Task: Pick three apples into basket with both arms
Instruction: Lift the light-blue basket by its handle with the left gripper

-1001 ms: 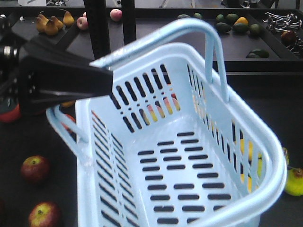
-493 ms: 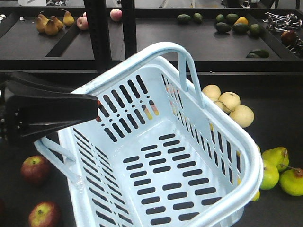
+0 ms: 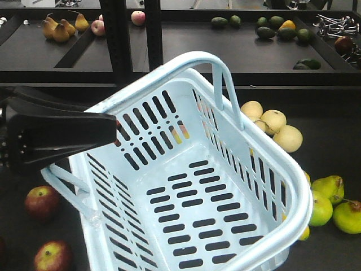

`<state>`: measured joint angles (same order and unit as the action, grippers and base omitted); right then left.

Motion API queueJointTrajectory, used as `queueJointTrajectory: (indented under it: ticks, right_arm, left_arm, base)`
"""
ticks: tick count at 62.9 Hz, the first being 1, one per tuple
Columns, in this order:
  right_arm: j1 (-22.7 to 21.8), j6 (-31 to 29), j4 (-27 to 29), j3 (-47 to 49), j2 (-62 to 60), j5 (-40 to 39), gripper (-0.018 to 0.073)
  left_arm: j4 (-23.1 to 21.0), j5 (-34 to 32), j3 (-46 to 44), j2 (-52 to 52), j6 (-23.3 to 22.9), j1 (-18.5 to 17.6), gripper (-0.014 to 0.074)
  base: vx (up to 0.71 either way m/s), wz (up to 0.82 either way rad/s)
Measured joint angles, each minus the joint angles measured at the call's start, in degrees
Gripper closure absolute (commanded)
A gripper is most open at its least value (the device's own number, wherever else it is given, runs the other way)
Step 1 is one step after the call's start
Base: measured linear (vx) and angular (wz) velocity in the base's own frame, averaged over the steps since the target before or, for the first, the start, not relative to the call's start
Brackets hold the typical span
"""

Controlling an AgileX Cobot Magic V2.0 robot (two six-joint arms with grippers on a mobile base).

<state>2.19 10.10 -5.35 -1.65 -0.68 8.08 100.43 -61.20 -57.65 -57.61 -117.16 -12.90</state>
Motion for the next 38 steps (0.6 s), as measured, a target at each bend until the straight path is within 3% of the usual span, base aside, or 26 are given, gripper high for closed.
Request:
queueJointTrajectory:
  ticks: [38]
  right_arm:
    - [0.0, 0.0, 0.0, 0.0, 0.0, 0.0, 0.0566]
  left_arm:
    - [0.0, 0.1, 0.0, 0.0, 0.0, 0.0, 0.0604]
  base:
    - [0.00, 0.01]
